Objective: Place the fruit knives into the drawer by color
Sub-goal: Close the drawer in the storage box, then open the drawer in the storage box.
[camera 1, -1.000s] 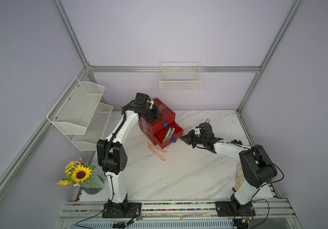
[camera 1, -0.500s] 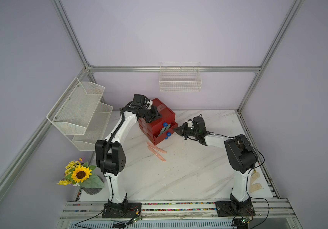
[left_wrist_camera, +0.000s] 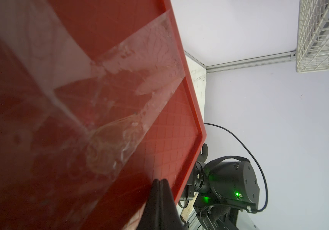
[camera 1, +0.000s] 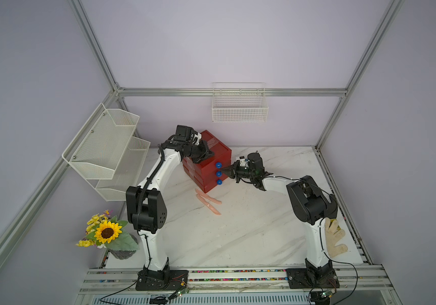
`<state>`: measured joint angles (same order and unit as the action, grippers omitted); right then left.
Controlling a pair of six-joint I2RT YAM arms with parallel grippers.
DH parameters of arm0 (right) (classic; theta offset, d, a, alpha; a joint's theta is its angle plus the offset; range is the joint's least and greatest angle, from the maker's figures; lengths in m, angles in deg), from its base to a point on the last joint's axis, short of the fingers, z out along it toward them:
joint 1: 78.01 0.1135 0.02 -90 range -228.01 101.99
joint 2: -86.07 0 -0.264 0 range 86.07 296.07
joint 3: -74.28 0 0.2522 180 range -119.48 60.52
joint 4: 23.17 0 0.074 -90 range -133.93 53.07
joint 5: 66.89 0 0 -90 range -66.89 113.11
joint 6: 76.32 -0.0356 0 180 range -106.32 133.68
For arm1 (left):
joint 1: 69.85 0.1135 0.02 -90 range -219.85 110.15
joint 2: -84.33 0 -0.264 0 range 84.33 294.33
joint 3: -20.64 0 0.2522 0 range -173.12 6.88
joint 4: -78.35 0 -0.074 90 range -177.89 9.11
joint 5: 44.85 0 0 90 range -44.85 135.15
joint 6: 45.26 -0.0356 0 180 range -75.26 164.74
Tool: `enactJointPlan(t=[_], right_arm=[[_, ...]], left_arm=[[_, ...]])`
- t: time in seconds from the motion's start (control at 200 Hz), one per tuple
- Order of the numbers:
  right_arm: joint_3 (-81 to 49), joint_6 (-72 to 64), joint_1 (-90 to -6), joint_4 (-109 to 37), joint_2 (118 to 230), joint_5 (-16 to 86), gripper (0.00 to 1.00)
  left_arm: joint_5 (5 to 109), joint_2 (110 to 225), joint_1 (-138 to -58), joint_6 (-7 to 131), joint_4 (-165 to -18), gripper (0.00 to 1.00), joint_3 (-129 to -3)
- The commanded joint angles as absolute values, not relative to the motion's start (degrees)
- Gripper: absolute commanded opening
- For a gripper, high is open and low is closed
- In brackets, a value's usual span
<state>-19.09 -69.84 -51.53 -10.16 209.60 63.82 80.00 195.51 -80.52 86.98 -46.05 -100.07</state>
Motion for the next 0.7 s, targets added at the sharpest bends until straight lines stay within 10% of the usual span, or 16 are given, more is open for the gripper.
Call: enactJointPlan(t=[0.0, 0.06, 0.14, 0.24, 0.7], right_arm=[[-14.63, -69.17, -50.76, -6.91, 205.71, 61.74, 0.0], [-10.71, -69.82, -50.81, -4.15, 204.29, 61.08, 0.01], [-5.82, -71.69, -50.68, 1.05, 203.24, 60.42, 0.41], [-1.67, -74.45, -50.61, 6.8, 203.82, 60.37, 0.65], [-2.51, -81.56, -50.07, 18.09, 213.57, 61.01, 0.63]], left_arm=[[78.11, 195.95, -80.31, 85.74, -40.9, 0.0, -98.72], [78.2, 195.85, -80.3, 85.8, -40.87, 0.0, -98.81], [78.28, 195.86, -80.3, 85.81, -40.96, 0.0, -98.78], [78.4, 195.8, -80.25, 85.74, -40.92, 0.0, -98.51], [79.25, 196.38, -79.69, 85.7, -40.85, 0.0, -98.33]])
